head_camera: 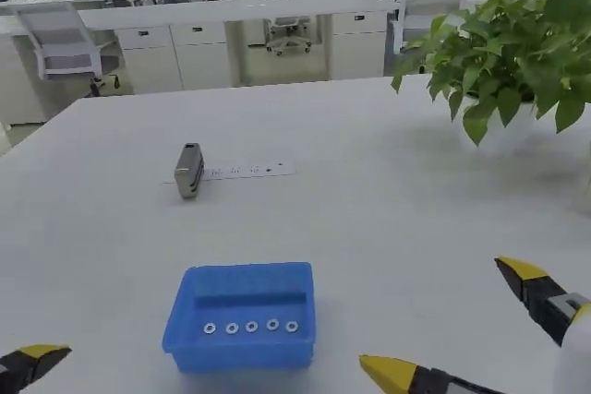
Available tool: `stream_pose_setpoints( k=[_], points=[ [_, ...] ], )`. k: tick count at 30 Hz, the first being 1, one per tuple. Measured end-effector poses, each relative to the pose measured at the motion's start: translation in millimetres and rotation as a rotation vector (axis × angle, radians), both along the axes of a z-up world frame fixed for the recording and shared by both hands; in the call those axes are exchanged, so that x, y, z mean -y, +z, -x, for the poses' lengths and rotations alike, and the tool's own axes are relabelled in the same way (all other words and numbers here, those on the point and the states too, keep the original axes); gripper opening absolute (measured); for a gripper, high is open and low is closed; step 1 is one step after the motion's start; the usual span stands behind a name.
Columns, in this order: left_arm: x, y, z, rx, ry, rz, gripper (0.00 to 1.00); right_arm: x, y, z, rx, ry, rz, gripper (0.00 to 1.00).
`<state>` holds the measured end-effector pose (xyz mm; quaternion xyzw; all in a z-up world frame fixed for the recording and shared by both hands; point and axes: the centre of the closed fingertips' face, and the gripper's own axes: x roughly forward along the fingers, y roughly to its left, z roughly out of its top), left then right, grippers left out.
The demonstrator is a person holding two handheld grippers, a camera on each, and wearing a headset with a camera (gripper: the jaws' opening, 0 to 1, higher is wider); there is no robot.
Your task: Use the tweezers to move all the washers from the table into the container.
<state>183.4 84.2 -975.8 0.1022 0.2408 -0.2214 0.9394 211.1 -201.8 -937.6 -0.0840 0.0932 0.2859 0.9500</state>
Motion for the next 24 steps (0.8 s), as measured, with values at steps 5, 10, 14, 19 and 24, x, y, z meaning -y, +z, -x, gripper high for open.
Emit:
stream_pose_setpoints(
  k=[5,10,14,19,24],
  points=[
    [-9.7,23.4,-2.9,0.15,0.099,0.073,0.95,-0.5,2.3,0.2,0.007,0.0,-0.013,0.99],
    [-11.8,35.4,-4.4,0.217,0.143,0.134,0.99,0.7,5.4,0.0,0.014,-0.006,-0.034,0.99],
    [-13.9,35.4,-8.2,0.234,0.154,0.177,0.99,1.4,3.6,-0.1,0.005,-0.012,-0.036,0.99],
    [-17.6,36.1,-8.9,0.236,0.176,0.201,0.99,-0.1,4.2,0.3,-0.001,-0.012,-0.052,0.99],
    [-16.3,33.7,-10.1,0.226,0.173,0.198,0.99,-2.9,-1.3,0.6,-0.026,-0.006,-0.035,0.97]
  ],
)
